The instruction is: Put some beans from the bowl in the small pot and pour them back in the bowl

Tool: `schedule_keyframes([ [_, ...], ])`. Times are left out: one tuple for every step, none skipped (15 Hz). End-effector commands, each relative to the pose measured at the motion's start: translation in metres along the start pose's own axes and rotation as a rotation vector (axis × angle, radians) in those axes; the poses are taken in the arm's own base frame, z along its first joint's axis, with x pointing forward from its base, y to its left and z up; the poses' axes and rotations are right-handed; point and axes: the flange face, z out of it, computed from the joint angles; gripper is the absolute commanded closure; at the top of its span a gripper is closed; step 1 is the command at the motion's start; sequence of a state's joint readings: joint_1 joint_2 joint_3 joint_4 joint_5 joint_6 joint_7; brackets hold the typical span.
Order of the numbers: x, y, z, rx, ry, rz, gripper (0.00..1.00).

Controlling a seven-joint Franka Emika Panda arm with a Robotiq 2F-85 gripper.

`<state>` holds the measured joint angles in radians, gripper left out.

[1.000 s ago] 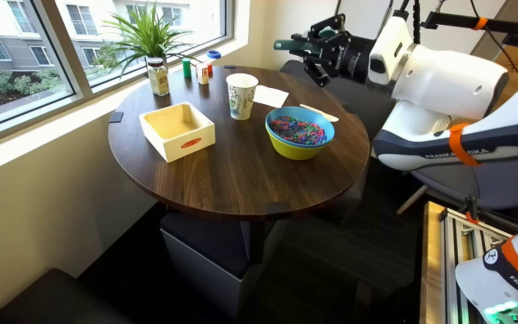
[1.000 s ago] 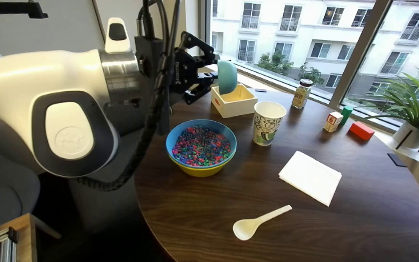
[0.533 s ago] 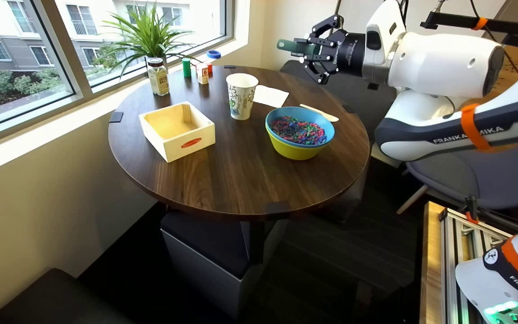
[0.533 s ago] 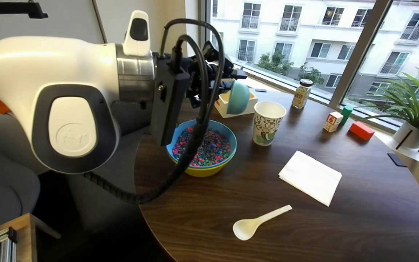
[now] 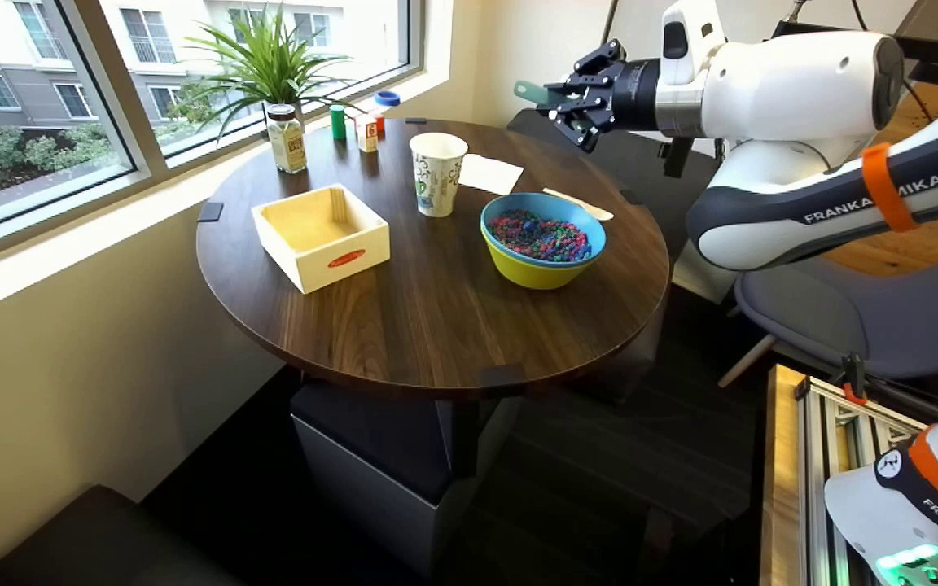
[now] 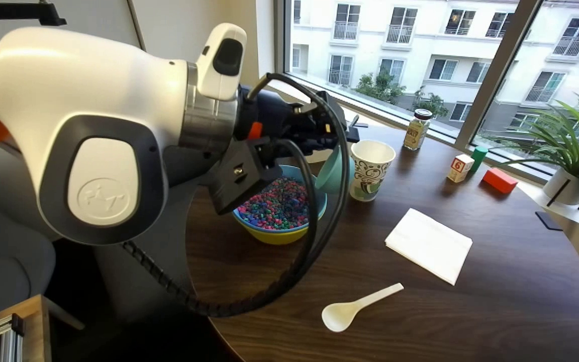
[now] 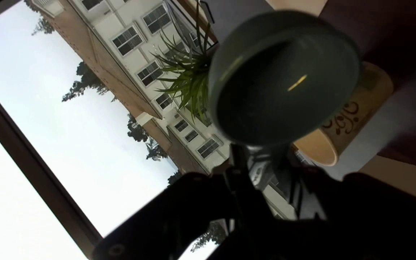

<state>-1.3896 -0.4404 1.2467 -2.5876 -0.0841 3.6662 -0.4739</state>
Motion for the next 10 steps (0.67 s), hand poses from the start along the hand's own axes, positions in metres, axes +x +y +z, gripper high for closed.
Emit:
schedule_keyframes([
  [-0.002, 0.001, 0.002, 0.012, -0.009, 0.025, 0.74],
  [-0.004, 0.001, 0.002, 0.019, -0.011, 0.04, 0.74],
  [-0.005, 0.001, 0.003, 0.024, -0.01, 0.049, 0.74],
  [-0.005, 0.0, 0.003, 0.027, -0.009, 0.053, 0.74],
  [-0.005, 0.0, 0.003, 0.029, -0.009, 0.056, 0.74],
  [-0.005, 0.0, 0.003, 0.029, -0.009, 0.057, 0.74],
  [-0.008, 0.002, 0.008, 0.043, -0.035, 0.081, 0.94],
  [-0.013, 0.007, 0.014, 0.047, -0.059, 0.109, 0.94],
  [-0.018, 0.009, 0.019, 0.066, -0.087, 0.141, 0.94],
  [-0.022, 0.013, 0.023, 0.073, -0.107, 0.159, 0.94],
])
